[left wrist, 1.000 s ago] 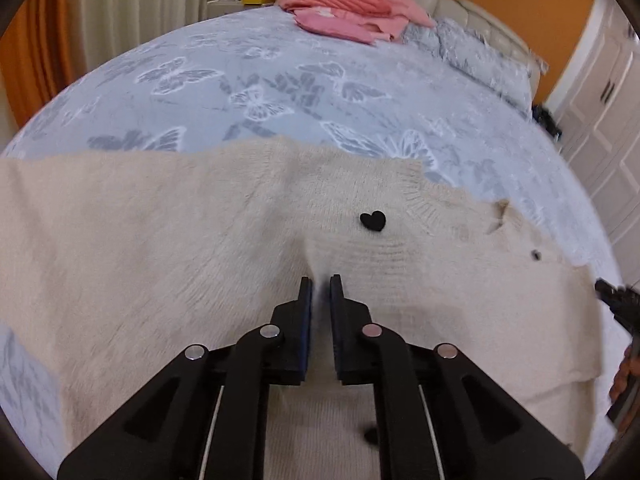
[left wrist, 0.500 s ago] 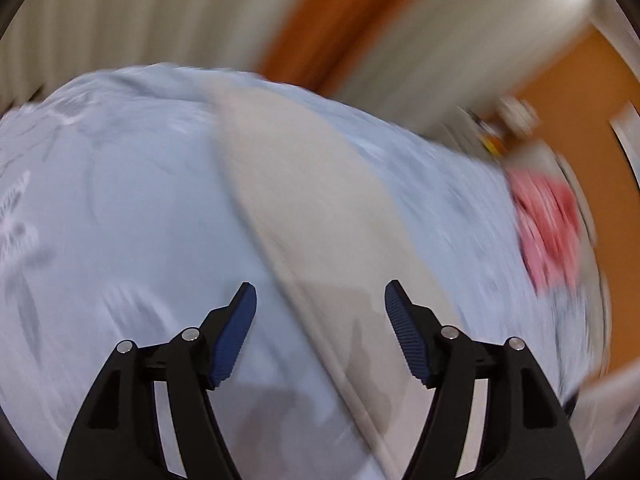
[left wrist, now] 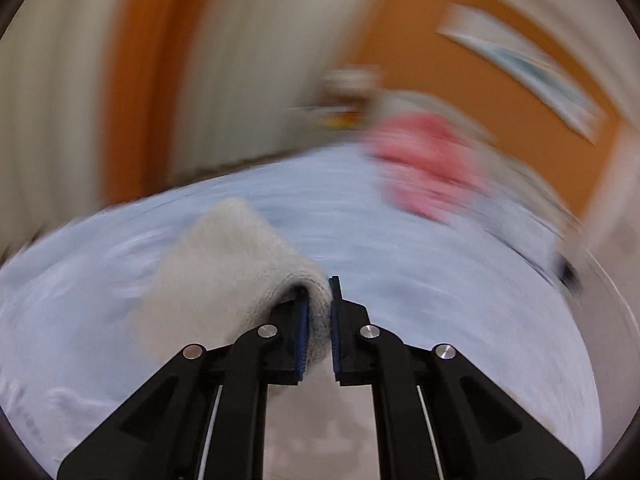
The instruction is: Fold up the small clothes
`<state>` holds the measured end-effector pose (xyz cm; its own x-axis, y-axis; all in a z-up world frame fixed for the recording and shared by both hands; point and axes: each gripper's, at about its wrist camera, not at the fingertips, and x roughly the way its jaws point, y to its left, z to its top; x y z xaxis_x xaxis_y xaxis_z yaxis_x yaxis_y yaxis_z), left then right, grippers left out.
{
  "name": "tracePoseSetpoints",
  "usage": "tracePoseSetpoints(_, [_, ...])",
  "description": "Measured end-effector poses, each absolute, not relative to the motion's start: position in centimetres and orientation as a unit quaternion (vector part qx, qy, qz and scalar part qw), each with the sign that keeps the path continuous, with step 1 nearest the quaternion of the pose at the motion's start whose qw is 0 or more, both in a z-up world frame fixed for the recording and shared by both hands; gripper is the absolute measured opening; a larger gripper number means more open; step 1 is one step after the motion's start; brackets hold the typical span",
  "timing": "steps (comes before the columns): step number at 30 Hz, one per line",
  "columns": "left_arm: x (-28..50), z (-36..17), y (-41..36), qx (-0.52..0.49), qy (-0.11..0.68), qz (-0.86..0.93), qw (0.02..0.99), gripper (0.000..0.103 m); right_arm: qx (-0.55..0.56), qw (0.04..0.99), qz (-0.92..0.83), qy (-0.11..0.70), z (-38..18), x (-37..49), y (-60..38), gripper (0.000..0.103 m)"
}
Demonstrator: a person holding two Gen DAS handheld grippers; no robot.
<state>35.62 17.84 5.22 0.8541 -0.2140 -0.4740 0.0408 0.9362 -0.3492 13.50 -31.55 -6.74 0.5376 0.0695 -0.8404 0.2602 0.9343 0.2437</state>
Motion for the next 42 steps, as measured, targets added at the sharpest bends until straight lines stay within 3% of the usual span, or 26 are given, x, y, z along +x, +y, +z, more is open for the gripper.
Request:
tracePoseSetpoints(2, [33.2,5.9,10.3,-0.141,0.269,-0.16,0.939,0.013,0.205,0.856,-0.051,0.471,-6.6,13.7,-31.9,0.054])
tracePoseSetpoints(5, [29.9,1.8,1.7,-0.159,0.322,-0.245,0.9,0.018,0.23,0.855,-0.05,0.463,-6.3,13.6,-32.6,0.054])
tracePoseSetpoints(6, [29.0,-1.3,-1.3,-0.165,0.366,-0.273,0.874,0.024,0.228,0.856,-0.051,0.461,-6.0,13.5,-33.0,0.056])
tracePoseSetpoints(7, [28.3,-3.3,-2.9,-0.164,0.4,-0.269,0.861,0.042,0.225,0.857,-0.053,0.461,-5.9,13.4,-33.3,0.058])
tracePoseSetpoints(8, [27.1,-6.0,-4.2,-0.176,0.438,-0.25,0.845,0.047,0.225,0.855,-0.051,0.465,-5.8,13.3,-33.8,0.061])
tracePoseSetpoints(9, [26.1,-7.1,-4.2,-0.192,0.445,-0.244,0.84,0.047,0.226,0.853,-0.046,0.468,-5.8,13.4,-34.1,0.062])
tracePoseSetpoints(11, [24.0,-8.1,-3.0,-0.233,0.436,-0.229,0.838,0.066,0.222,0.854,-0.036,0.469,-5.5,13.7,-34.6,0.062])
tracePoseSetpoints(13, [22.6,-8.1,0.0,-0.278,0.408,-0.193,0.848,0.076,0.226,0.855,-0.013,0.467,-5.2,15.0,-34.7,0.062])
tracePoseSetpoints(19, [25.9,-8.3,9.7,-0.399,0.382,-0.097,0.828,0.083,0.225,0.85,0.069,0.47,-5.2,22.7,-29.9,0.062])
tracePoseSetpoints(21, [26.6,-8.8,12.3,-0.426,0.381,-0.069,0.818,0.083,0.172,0.86,0.092,0.471,-4.9,24.6,-25.4,0.065])
tracePoseSetpoints(24, [27.7,-9.3,13.9,-0.41,0.384,-0.039,0.826,0.083,0.083,0.865,0.136,0.476,-5.0,26.4,-18.5,0.077])
tracePoseSetpoints(27, [28.8,-10.4,13.9,-0.403,0.401,-0.036,0.822,0.083,-0.017,0.857,0.153,0.491,-6.8,28.4,-12.4,0.077])
tracePoseSetpoints(28, [29.0,-10.9,13.9,-0.409,0.407,-0.036,0.816,0.083,-0.036,0.853,0.15,0.498,-7.5,29.1,-11.5,0.076])
tracePoseSetpoints(29, [29.1,-11.2,14.1,-0.418,0.412,-0.038,0.809,0.083,-0.049,0.853,0.138,0.501,-8.1,30.0,-11.1,0.057])
tracePoseSetpoints(30, [29.1,-11.4,14.3,-0.422,0.414,-0.034,0.805,0.083,-0.041,0.855,0.132,0.499,-7.9,30.4,-11.8,0.025])
tracePoseSetpoints(31, [29.2,-11.5,14.3,-0.427,0.413,-0.033,0.804,0.083,0.017,0.858,0.14,0.495,-7.0,30.9,-13.9,0.011])
tracePoseSetpoints(36, [30.2,-12.2,15.1,-0.416,0.413,-0.035,0.809,0.083,0.252,0.884,0.03,0.393,-2.0,26.9,-30.1,0.01])
tracePoseSetpoints(38, [30.2,-12.2,14.5,-0.395,0.416,-0.036,0.818,0.083,0.321,0.858,-0.023,0.402,-4.8,24.8,-36.9,0.01])
tracePoseSetpoints(42, [31.0,-12.1,13.2,-0.362,0.421,-0.027,0.831,0.088,0.385,0.797,-0.026,0.464,-10.9,23.6,-41.0,0.012])
